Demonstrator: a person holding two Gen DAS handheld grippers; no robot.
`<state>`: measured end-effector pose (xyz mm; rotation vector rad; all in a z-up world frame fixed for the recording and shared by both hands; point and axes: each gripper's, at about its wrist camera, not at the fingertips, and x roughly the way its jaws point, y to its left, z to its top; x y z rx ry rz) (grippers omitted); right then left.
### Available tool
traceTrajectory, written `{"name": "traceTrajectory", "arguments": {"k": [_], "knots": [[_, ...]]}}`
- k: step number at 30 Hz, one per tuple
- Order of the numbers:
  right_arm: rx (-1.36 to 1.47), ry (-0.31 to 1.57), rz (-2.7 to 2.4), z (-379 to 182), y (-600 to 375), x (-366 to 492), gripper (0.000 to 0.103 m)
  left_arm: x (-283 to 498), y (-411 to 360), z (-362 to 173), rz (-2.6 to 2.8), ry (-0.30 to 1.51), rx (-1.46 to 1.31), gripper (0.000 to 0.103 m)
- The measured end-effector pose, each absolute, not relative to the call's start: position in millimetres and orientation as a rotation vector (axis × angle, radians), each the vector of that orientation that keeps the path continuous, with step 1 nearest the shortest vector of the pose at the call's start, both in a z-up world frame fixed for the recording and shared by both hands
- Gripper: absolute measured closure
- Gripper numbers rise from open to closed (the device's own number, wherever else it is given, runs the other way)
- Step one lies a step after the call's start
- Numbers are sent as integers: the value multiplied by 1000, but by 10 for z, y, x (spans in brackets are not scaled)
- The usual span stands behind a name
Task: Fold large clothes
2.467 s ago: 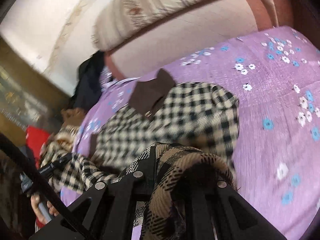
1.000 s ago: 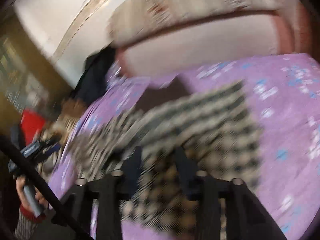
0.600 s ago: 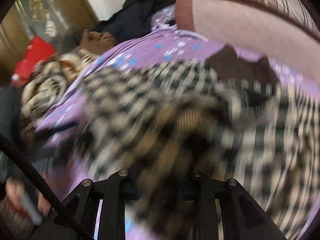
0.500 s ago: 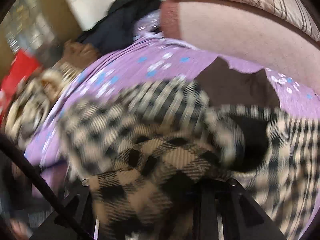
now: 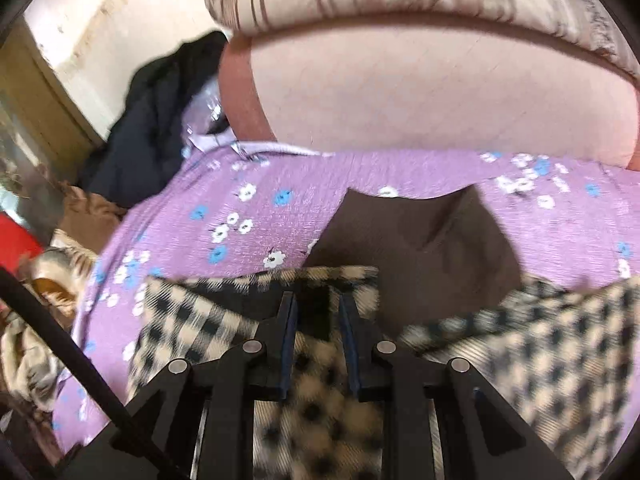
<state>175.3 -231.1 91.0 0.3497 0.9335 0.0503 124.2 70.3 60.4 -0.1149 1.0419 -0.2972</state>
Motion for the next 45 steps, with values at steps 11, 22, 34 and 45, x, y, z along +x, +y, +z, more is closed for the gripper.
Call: {"name": "traceTrajectory", "arguments": {"k": [11, 22, 34, 45], "knots": [[252, 1032, 94, 535, -2432, 867, 79, 1282, 552, 405, -189, 1056, 75, 25], [284, 943, -191, 888, -3105, 686, 83, 1332, 590, 347, -153, 1095, 110, 23], [61, 1063, -276, 449, -3115, 362, 82, 1305, 569, 370, -135, 1075, 122, 22], [446, 983, -118, 663, -3557, -769, 48, 941, 344, 751, -245, 914, 137, 25]]}}
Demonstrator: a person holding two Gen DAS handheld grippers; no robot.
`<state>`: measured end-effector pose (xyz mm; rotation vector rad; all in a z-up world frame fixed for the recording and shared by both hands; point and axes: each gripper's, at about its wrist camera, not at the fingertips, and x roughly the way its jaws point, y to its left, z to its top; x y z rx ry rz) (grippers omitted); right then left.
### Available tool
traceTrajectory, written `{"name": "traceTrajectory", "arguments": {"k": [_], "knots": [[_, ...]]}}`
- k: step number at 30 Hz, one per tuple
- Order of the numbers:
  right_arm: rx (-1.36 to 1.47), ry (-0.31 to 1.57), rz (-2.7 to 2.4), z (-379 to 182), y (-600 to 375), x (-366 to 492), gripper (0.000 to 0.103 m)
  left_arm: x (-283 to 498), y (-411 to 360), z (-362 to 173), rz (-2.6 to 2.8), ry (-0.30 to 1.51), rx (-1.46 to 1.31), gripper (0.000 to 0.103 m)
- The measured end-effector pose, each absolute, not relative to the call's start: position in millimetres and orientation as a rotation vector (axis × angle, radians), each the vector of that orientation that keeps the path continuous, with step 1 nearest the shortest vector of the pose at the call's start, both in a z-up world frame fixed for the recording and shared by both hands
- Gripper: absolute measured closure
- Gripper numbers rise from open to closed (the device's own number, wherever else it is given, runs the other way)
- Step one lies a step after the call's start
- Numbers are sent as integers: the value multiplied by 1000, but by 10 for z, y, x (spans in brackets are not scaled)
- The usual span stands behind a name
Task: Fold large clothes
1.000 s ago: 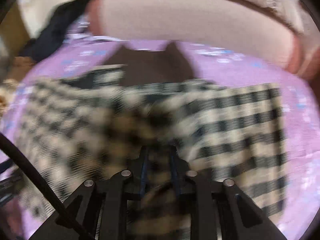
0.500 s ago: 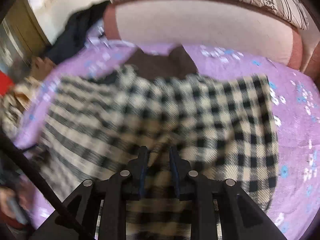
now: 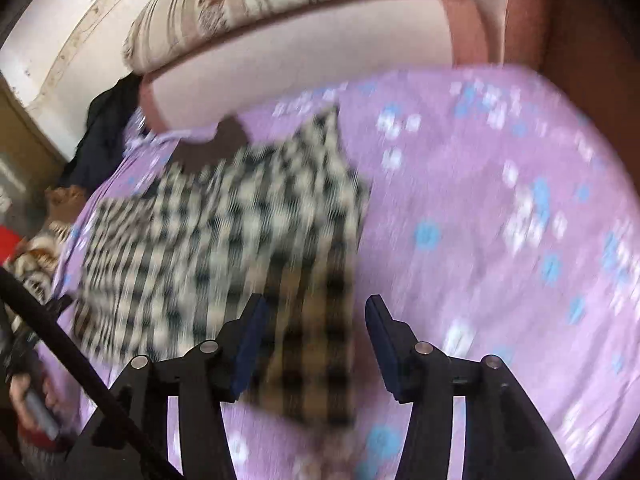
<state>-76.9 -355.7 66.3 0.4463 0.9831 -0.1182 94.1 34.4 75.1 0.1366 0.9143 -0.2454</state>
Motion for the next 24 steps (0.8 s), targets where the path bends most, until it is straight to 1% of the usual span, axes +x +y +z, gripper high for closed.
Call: {"name": "traceTrajectory", "arguments": {"k": [3, 4, 5, 7, 8, 12, 17, 18, 20, 22, 24], "knots": [[429, 1054, -84, 340, -3386, -891, 47, 938, 215, 602, -236, 944, 209, 25], [438, 1068, -66, 274, -3355, -932, 61, 943, 179, 541, -217, 948, 238, 25], [454, 1075, -53, 224, -3351, -959, 86, 951, 164, 489, -187, 950, 272, 26], [505, 1044, -65, 250, -3475, -1032, 94, 981, 158, 394, -121, 956, 331, 30], [508, 1030, -98, 308, -3571, -1079, 101, 1009, 188, 347, -101, 968, 338, 30], [528, 1035, -164, 358, -3826, -1163, 101, 1096, 330, 332, -75, 1002, 283, 29], [472, 1077, -197, 247, -3725, -1103, 100, 1116, 435, 324, -63, 1028, 259, 29], [478, 1078, -208, 250, -3755, -1111, 99, 1124, 452, 323, -63, 1031, 257, 28], [466, 1065, -235, 319, -3825, -1155, 87, 1147, 495, 333, -63, 1042, 243, 28], [441, 1020, -293, 478, -3924, -1260, 84, 1171, 562, 388, -55, 1044, 213, 29], [450, 967, -315, 642, -3965, -1336, 84, 1175, 620, 467, -45, 1028, 188, 29]]}}
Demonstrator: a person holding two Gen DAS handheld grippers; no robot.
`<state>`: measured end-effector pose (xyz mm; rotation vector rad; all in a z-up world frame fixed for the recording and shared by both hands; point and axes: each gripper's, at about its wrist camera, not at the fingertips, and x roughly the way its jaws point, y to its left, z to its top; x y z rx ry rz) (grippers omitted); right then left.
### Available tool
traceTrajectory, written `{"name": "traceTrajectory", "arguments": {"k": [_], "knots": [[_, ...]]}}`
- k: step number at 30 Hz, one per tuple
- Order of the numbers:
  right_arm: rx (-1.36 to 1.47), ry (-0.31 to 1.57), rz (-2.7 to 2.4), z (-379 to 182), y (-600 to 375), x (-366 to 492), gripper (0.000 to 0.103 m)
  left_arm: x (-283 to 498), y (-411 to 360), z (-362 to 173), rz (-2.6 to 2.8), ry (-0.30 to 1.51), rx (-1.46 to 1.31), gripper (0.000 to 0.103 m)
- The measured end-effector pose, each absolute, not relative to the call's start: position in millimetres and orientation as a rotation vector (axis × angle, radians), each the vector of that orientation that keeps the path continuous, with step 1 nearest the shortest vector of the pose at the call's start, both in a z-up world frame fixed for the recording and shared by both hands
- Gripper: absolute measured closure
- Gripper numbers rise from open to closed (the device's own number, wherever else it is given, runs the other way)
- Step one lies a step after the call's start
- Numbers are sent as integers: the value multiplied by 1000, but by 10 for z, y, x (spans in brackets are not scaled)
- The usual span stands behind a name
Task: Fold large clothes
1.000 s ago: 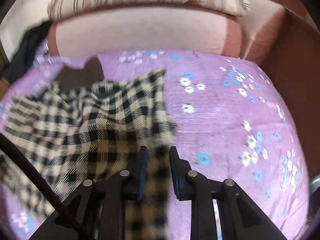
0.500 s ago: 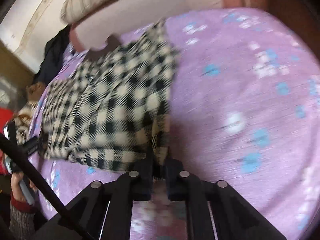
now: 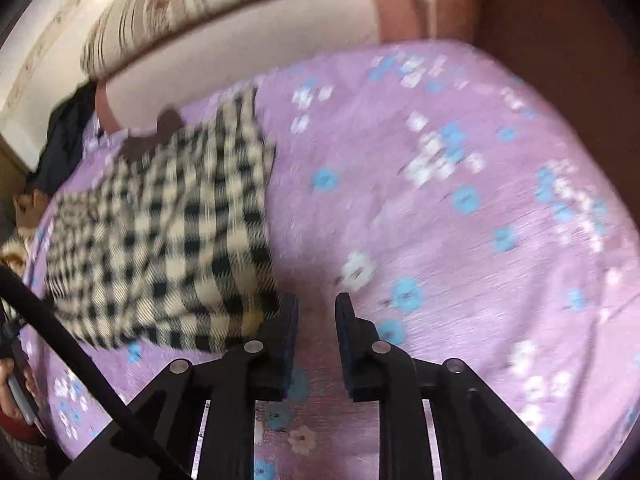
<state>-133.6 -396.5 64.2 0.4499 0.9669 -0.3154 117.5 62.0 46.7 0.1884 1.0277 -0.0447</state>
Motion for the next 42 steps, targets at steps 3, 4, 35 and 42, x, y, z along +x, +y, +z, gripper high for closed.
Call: {"name": "traceTrajectory", "arguments": {"k": [3, 4, 35, 42], "knots": [[423, 900, -316, 905, -3925, -1339, 78, 1147, 711, 627, -43, 987, 139, 29], [405, 878, -292, 992, -3844, -1271, 78, 1143, 733, 668, -33, 969, 132, 29], [48, 966, 32, 897, -1772, 1002, 69, 1531, 1160, 471, 100, 1073, 163, 29], [-35, 948, 230, 834, -1071, 224, 62, 1568, 1556, 574, 22, 1076, -128, 29]]}}
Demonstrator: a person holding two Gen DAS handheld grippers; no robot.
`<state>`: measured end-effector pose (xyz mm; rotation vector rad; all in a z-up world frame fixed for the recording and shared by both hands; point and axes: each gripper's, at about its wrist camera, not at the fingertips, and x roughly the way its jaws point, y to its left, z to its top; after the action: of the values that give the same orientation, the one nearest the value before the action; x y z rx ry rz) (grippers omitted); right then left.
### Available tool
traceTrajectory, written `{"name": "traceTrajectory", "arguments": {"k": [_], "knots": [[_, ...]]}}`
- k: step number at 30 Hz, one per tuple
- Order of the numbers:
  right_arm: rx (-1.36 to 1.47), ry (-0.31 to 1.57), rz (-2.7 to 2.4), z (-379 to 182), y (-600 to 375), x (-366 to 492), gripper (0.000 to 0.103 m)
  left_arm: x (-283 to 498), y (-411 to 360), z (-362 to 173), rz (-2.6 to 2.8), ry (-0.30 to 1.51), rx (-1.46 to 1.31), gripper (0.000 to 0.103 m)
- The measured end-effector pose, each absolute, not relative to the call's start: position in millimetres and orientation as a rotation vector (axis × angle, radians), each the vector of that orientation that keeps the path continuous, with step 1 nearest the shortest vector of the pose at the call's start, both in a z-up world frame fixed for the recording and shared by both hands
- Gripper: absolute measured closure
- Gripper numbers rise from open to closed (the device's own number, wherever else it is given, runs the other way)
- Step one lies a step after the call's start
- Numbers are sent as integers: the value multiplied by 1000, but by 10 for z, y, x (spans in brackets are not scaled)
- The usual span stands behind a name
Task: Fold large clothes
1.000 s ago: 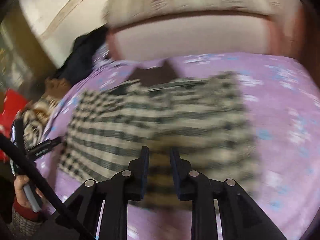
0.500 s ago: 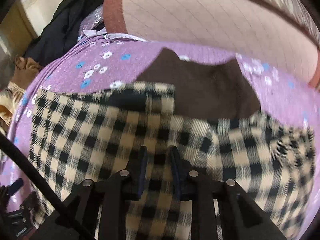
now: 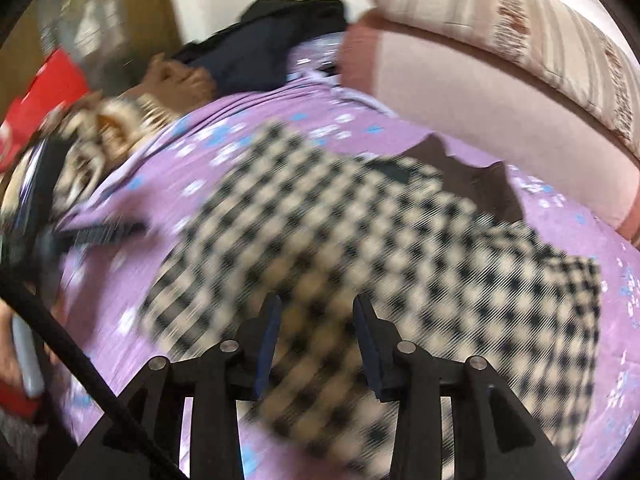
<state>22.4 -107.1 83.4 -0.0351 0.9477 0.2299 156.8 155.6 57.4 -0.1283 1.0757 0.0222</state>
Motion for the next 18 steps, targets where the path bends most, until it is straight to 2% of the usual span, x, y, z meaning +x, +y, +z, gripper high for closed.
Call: {"name": "traceTrajectory", "arguments": {"k": [8, 11, 18], "knots": [[-171, 896, 293, 597, -477, -295, 62, 1549, 1485, 681, -55, 1043, -164, 29], [-116, 905, 303, 551, -519, -393, 56, 1544, 1452, 699, -74, 1038, -162, 29], [-65, 933, 223, 396, -966, -540, 56, 1558, 1219, 620, -133, 1050, -130, 29]]}}
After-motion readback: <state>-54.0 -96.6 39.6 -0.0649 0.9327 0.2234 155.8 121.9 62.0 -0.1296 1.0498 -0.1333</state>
